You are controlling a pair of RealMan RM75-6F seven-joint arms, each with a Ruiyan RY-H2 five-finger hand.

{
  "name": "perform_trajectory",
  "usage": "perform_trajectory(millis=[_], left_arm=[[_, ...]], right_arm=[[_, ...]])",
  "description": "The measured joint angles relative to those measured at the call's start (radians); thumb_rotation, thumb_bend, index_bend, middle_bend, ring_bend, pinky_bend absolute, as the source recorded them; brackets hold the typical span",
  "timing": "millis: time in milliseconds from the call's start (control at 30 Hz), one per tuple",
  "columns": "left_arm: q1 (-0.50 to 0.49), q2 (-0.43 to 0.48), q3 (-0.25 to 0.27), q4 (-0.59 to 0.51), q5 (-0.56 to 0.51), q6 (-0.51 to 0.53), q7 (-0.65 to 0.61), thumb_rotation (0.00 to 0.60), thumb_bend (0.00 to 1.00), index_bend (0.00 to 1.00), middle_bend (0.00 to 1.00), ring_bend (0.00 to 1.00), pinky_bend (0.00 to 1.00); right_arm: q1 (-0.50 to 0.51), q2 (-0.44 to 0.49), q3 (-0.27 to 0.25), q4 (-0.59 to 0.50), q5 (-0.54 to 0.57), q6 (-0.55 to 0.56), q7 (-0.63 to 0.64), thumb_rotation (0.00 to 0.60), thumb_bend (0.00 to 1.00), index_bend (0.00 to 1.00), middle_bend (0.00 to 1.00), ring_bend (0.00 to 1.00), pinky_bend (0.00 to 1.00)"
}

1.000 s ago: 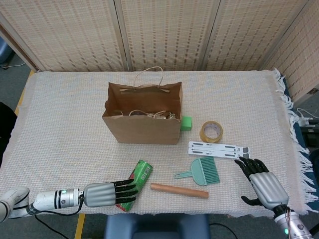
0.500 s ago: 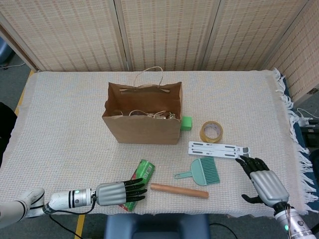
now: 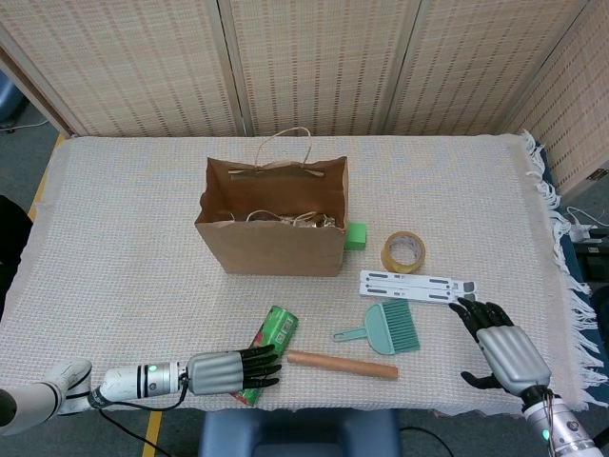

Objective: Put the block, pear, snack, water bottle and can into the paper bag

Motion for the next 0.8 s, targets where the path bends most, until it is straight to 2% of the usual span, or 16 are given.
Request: perform_trajectory(millis=[33, 100, 233, 300, 367, 500, 800], left_arm=[[0.000, -0.001, 0.002, 0.001, -0.001, -0.002, 0.005, 0.600, 0.46, 0.07, 0.00, 0.00, 0.07], [-0.001, 0.000, 0.013, 0.003, 0.002, -0.001, 0.015, 0.600, 0.49, 0.20, 0.08, 0.06, 0.20], [-0.007, 0.006, 0.041, 0.010, 0.016, 0.025, 0.007, 0.600, 0.55, 0.40, 0.34, 0.35, 0.51], [-0.012, 0.011, 0.055, 0.015, 0.027, 0.041, -0.001, 0.600, 0.58, 0.46, 0.45, 0.46, 0.62], [-0.018, 0.018, 0.066, 0.016, 0.034, 0.050, -0.007, 0.600, 0.60, 0.52, 0.53, 0.53, 0.68], [-0.025, 0.043, 0.074, 0.005, 0.035, 0.064, -0.006, 0.600, 0.62, 0.57, 0.60, 0.58, 0.72], [-0.008, 0.164, 0.054, -0.021, -0.047, 0.095, -0.007, 0.600, 0.63, 0.58, 0.60, 0.59, 0.73]], right_arm=[[0.000, 0.000, 0.000, -0.001, 0.000, 0.002, -0.001, 0.600, 0.10, 0.00, 0.00, 0.00, 0.00], [-0.001, -0.001, 0.000, -0.003, -0.001, 0.005, -0.002, 0.600, 0.10, 0.00, 0.00, 0.00, 0.00], [-0.003, -0.002, -0.001, -0.005, -0.005, 0.008, -0.003, 0.600, 0.10, 0.00, 0.00, 0.00, 0.00], [-0.003, -0.002, -0.001, -0.005, -0.007, 0.010, -0.003, 0.600, 0.10, 0.00, 0.00, 0.00, 0.00], [-0.004, -0.001, -0.002, -0.006, -0.009, 0.012, -0.002, 0.600, 0.10, 0.00, 0.00, 0.00, 0.00], [-0.007, 0.000, -0.004, -0.008, -0.016, 0.016, 0.001, 0.600, 0.10, 0.00, 0.00, 0.00, 0.00], [-0.012, 0.007, -0.008, -0.015, -0.035, 0.022, 0.010, 0.600, 0.10, 0.00, 0.00, 0.00, 0.00]])
